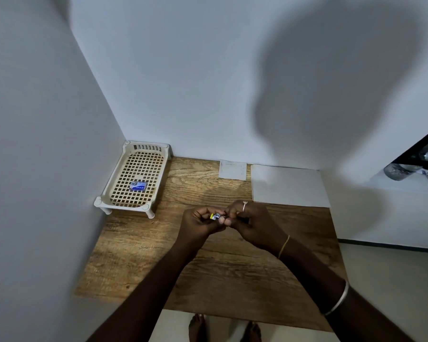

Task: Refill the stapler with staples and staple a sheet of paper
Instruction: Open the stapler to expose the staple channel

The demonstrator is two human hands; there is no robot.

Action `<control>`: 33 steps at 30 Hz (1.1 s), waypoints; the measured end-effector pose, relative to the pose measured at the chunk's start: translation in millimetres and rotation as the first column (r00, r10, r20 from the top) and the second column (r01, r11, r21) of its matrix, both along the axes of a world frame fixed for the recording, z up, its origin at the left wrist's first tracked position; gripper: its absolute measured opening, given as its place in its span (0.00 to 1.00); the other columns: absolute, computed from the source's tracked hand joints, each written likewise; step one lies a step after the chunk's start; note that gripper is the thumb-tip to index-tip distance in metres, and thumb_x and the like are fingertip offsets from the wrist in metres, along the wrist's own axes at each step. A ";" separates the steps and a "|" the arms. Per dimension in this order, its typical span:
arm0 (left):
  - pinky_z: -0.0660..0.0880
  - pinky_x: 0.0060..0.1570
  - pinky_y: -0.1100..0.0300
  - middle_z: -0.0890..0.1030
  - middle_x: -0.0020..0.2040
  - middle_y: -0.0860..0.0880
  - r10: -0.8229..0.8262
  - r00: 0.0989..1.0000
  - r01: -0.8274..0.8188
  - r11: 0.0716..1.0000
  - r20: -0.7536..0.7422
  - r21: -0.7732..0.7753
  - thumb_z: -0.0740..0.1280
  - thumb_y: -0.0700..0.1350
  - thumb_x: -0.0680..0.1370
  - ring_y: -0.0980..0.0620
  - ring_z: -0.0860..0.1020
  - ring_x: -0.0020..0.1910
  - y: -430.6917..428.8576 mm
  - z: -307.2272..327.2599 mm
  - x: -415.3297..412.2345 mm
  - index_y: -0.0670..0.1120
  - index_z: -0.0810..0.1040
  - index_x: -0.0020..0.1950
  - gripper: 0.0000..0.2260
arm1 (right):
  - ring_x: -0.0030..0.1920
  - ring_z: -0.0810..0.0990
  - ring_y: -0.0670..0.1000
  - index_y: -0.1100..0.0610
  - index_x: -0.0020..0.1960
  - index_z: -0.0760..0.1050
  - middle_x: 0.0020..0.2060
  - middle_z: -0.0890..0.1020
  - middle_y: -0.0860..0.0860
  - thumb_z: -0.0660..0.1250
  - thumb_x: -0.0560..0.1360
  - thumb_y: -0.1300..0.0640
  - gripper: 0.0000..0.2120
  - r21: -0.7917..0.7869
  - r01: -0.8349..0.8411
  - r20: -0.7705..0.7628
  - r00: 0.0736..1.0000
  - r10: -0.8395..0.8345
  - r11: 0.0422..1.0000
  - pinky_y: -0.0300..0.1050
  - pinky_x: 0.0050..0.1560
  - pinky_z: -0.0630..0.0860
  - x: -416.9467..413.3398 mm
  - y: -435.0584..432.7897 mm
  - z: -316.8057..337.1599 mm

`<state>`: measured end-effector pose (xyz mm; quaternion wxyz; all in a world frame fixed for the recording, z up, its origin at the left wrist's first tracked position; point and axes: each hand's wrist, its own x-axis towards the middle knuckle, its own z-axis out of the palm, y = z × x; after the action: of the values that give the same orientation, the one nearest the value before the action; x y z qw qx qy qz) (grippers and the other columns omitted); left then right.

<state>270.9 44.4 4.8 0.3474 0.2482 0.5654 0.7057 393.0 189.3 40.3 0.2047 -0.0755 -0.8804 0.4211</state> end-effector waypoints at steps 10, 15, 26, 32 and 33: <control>0.84 0.46 0.47 0.86 0.46 0.34 0.041 0.998 -0.040 0.999 -0.051 0.015 0.77 0.37 0.71 0.37 0.86 0.48 2.3 -3.1 2.0 0.32 0.84 0.48 0.10 | 0.45 0.86 0.53 0.56 0.41 0.76 0.40 0.86 0.55 0.75 0.72 0.58 0.08 -0.256 0.235 0.177 0.965 -0.193 0.938 0.59 0.46 0.84 4.7 -3.1 -4.0; 0.84 0.46 0.46 0.87 0.45 0.36 0.069 0.992 -0.066 0.997 -0.107 0.031 0.76 0.32 0.72 0.38 0.86 0.46 4.6 -8.5 3.3 0.32 0.83 0.47 0.06 | 0.37 0.87 0.47 0.52 0.44 0.83 0.36 0.87 0.50 0.72 0.69 0.47 0.10 -0.302 0.336 0.403 0.893 -0.200 0.892 0.58 0.45 0.85 2.1 -3.2 0.5; 0.84 0.47 0.46 0.88 0.46 0.44 0.060 0.970 -0.060 0.998 -0.234 0.007 0.77 0.35 0.73 0.43 0.87 0.48 2.7 -12.7 6.3 0.41 0.87 0.49 0.06 | 0.30 0.80 0.42 0.51 0.41 0.88 0.29 0.85 0.51 0.73 0.74 0.49 0.09 -0.329 0.306 0.398 0.903 -0.163 0.893 0.39 0.32 0.73 2.8 -2.2 7.4; 0.83 0.45 0.52 0.88 0.45 0.45 0.104 0.983 -0.115 0.991 -0.150 -0.069 0.78 0.37 0.73 0.45 0.87 0.47 -7.4 -25.5 -3.3 0.46 0.88 0.48 0.07 | 0.35 0.83 0.42 0.52 0.47 0.88 0.37 0.88 0.49 0.70 0.74 0.60 0.09 -0.342 0.279 0.481 0.872 -0.088 0.897 0.34 0.37 0.77 8.5 11.6 5.9; 0.83 0.44 0.54 0.88 0.44 0.45 0.101 0.983 -0.114 0.990 -0.151 -0.080 0.78 0.37 0.73 0.46 0.87 0.47 -8.4 -27.5 -4.4 0.46 0.88 0.47 0.06 | 0.35 0.83 0.42 0.53 0.47 0.88 0.38 0.88 0.49 0.70 0.74 0.61 0.09 -0.333 0.273 0.492 0.867 -0.080 0.903 0.34 0.37 0.78 9.7 13.1 4.4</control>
<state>266.6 36.0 -22.7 0.2772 0.2528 0.6326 0.6775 402.8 202.5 44.7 0.0060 -0.2957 -0.7902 0.5368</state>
